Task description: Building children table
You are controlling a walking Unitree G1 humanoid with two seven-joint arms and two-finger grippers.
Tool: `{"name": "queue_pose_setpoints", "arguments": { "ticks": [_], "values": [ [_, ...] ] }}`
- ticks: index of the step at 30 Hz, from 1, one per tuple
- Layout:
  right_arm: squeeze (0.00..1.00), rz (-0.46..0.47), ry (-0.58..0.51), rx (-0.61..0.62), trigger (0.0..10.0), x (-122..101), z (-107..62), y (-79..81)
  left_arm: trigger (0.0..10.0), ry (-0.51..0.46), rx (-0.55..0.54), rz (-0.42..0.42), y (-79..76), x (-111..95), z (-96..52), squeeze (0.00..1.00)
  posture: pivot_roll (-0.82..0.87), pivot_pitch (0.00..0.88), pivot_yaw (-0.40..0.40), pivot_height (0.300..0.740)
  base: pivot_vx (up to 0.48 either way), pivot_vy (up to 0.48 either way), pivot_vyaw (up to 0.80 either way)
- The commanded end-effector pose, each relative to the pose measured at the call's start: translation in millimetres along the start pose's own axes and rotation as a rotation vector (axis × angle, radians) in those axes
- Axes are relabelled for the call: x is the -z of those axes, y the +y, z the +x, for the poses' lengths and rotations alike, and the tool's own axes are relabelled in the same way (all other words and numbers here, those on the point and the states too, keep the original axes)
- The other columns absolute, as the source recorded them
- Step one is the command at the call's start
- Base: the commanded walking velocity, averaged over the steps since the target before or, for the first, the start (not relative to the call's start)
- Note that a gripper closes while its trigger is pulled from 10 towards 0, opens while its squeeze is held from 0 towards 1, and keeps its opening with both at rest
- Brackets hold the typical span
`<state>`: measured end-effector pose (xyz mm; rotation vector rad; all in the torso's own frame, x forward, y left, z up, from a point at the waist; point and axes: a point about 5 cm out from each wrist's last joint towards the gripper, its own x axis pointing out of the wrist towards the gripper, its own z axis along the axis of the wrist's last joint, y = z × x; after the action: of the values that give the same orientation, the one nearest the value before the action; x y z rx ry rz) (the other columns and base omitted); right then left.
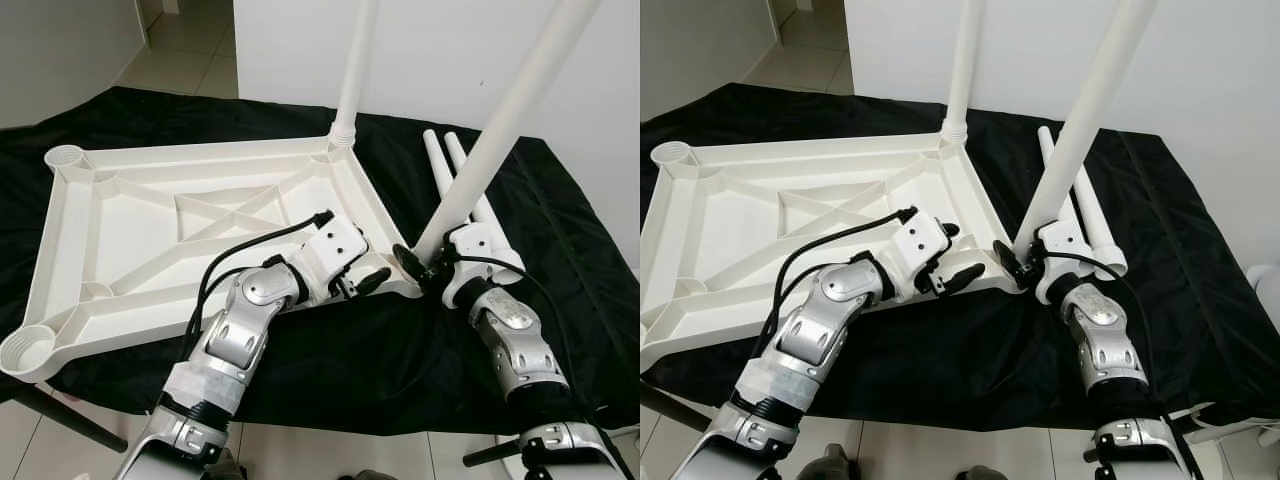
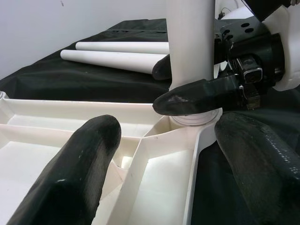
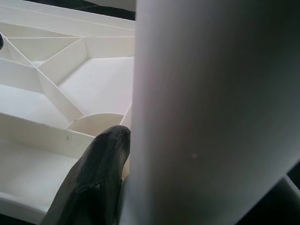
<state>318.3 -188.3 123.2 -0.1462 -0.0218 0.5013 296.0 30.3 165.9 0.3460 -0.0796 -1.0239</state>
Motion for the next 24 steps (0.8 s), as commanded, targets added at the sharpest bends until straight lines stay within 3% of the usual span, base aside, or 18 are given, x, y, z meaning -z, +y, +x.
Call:
{"name": "queue_pose_setpoints", "arguments": {
  "ticks": [1, 3, 4, 12, 14, 18, 19, 22, 24],
  "values": [
    [0.0, -0.006, 0.035, -0.022, 0.0, 5.5, -1.2, 0.2, 10.0, 0.0, -0.106, 0.009, 1.3, -0.7, 1.4, 0.0, 0.08, 0.003, -0.08, 0.74, 0.0, 0.0, 0.0],
    [0.0, 0.006, 0.037, -0.02, 0.0, 7.1, -2.5, 0.3, 10.0, -0.002, -0.111, 0.01, 2.2, -1.0, 1.5, 0.0, 0.08, 0.004, -0.082, 0.74, 0.0, 0.0, 0.0],
    [0.0, 0.03, 0.036, -0.001, 10.0, 8.1, -3.9, 1.4, 10.0, -0.004, -0.117, 0.015, 3.1, -1.1, 1.6, 0.0, 0.07, 0.004, -0.086, 0.74, 0.0, 0.0, 0.0],
    [0.0, 0.054, 0.041, 0.082, 10.0, 12.8, -6.2, 3.8, 10.0, -0.008, -0.13, 0.023, 4.4, 0.3, 2.1, 0.0, 0.06, 0.004, -0.091, 0.74, 0.0, 0.0, 0.0],
    [0.0, 0.069, 0.048, 0.216, 10.0, 17.0, -9.5, 8.3, 10.0, -0.015, -0.133, 0.017, 5.5, 0.3, 3.8, 0.0, 0.05, 0.0, -0.082, 0.74, 0.0, 0.0, 0.0],
    [0.0, 0.088, 0.062, 0.313, 10.0, 19.3, -12.4, 9.3, 10.0, -0.022, -0.131, 0.013, 5.8, -1.0, 5.7, 0.0, 0.04, 0.0, -0.08, 0.74, 0.0, 0.0, 0.0],
    [0.0, 0.133, 0.073, 0.451, 10.0, 19.0, -14.4, 10.0, 10.0, -0.028, -0.124, 0.02, 6.5, -0.6, 7.6, 0.0, 0.02, 0.0, -0.081, 0.74, 0.0, 0.0, 0.0],
    [0.0, 0.133, 0.073, 0.451, 10.0, 19.0, -14.4, 10.0, 10.0, -0.028, -0.124, 0.02, 6.5, -0.6, 7.6, 0.0, 0.02, 0.0, -0.081, 0.74, 0.0, 0.0, 0.0],
    [0.0, 0.15, 0.078, 0.516, 10.0, 18.7, -15.7, 11.0, 10.0, -0.028, -0.124, 0.022, 7.3, -0.3, 8.6, 0.0, 0.02, 0.0, -0.082, 0.74, 0.0, 0.0, 0.0]
  ]
}}
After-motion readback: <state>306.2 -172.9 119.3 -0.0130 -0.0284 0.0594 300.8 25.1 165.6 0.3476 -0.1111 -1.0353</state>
